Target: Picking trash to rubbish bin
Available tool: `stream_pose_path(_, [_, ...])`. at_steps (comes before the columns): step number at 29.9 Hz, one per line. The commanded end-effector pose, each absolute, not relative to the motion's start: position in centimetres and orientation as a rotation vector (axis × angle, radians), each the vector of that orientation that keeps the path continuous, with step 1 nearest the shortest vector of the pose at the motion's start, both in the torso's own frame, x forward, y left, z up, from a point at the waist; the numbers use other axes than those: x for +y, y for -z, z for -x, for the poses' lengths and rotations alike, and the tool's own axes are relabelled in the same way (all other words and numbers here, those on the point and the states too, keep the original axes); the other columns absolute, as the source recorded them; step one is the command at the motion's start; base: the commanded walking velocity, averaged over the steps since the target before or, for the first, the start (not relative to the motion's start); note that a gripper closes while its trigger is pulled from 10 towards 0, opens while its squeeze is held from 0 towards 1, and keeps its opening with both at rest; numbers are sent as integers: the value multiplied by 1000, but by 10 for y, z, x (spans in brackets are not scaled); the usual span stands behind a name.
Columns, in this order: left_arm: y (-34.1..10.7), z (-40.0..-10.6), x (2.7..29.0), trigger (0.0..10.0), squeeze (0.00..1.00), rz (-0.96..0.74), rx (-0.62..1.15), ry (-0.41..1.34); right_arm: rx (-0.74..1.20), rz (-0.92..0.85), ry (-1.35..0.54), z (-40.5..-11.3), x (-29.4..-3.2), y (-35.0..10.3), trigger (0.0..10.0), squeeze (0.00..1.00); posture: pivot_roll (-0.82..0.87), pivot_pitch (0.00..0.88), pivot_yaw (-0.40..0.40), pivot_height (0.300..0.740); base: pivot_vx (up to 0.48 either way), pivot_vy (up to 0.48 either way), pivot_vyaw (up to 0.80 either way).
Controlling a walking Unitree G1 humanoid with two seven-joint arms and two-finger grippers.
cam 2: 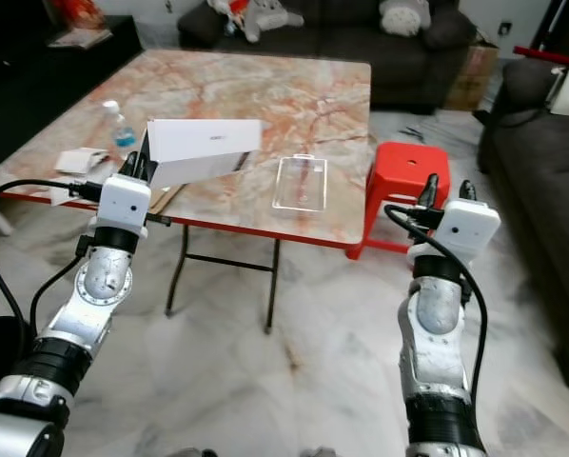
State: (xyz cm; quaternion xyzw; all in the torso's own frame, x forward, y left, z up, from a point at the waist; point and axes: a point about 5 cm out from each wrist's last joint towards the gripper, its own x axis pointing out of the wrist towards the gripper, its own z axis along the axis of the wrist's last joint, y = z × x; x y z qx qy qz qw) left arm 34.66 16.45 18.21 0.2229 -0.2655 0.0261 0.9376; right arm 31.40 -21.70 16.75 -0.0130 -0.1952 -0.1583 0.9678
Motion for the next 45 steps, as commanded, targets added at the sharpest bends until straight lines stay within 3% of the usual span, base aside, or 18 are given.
stream_pose_path(1, [-183, -346, 165, 10000, 0, -462, -539, -43, -375, 18, 327, -313, -218, -162, 10000, 0, 97, 128, 11, 740, 0, 0, 0])
stream_pose_path(16, [-99, -316, 197, 10000, 0, -547, -215, 21, -15, -4, 362, -285, -226, -64, 10000, 0, 105, 141, 7, 740, 0, 0, 0])
stream_pose_path(33, [-79, -297, 182, 10000, 0, -584, -175, 238, 182, -13, 358, -260, -227, -13, 10000, 0, 106, 146, 8, 740, 0, 0, 0])
stream_pose_path(34, [-58, -288, 199, 10000, 0, -578, -51, 214, 256, -12, 355, -251, -225, 1, 10000, 0, 112, 148, 9, 740, 0, 0, 0])
stream_pose_path(40, [-28, -267, 230, 10000, 0, -552, 149, 166, 352, -3, 348, -234, -222, 21, 10000, 0, 115, 153, 10, 740, 0, 0, 0])
stream_pose_path(45, [-35, -268, 233, 10000, 0, -530, 118, 155, 338, -10, 345, -233, -222, 22, 10000, 0, 121, 158, 9, 740, 0, 0, 0])
